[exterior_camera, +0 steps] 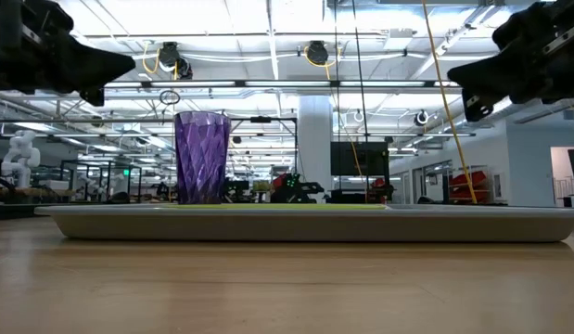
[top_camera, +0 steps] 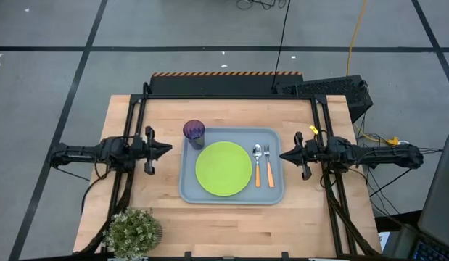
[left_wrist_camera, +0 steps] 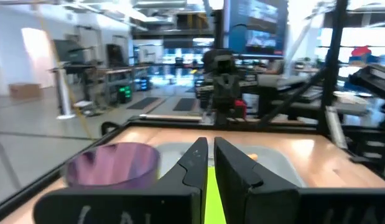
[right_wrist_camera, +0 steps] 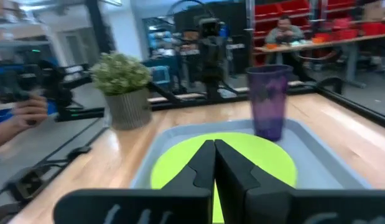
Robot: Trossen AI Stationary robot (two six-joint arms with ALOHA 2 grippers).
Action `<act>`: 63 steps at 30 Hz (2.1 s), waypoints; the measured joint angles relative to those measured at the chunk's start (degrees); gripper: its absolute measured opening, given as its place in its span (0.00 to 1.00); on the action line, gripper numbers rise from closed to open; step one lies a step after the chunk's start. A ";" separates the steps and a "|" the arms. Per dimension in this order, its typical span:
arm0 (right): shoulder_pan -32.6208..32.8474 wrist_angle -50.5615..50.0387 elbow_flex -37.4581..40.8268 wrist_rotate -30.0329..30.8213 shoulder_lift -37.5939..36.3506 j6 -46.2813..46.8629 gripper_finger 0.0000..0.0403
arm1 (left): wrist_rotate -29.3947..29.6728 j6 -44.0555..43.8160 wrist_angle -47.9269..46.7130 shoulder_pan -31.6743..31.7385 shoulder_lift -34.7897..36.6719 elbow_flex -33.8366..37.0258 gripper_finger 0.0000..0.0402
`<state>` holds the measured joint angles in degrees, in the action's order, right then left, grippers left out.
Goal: Pick and place plate/cup/fork/spoon on tray
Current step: Return to home position
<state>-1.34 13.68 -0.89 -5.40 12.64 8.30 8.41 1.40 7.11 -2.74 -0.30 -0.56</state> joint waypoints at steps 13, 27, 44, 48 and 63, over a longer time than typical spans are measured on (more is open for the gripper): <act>-0.56 0.71 0.02 -5.49 0.02 1.43 0.00 | -6.63 3.01 -1.73 0.00 0.00 0.00 0.08; -1.36 1.71 0.02 -4.92 0.20 -0.96 0.00 | -7.93 0.85 -2.25 3.09 0.00 -0.02 0.08; -1.31 2.01 0.02 2.37 3.32 -0.03 0.00 | -4.88 2.84 -5.68 3.15 -0.02 -0.11 0.08; -1.31 2.09 0.02 2.37 3.32 -0.03 0.00 | -4.88 2.79 -5.55 3.15 -0.02 -0.11 0.08; -1.31 2.11 0.02 2.37 3.32 -0.03 0.00 | -4.88 2.83 -5.50 3.15 -0.02 -0.11 0.08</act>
<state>-2.66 15.79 -0.86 -3.03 15.97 8.27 3.53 4.23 1.61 0.40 -0.32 -0.67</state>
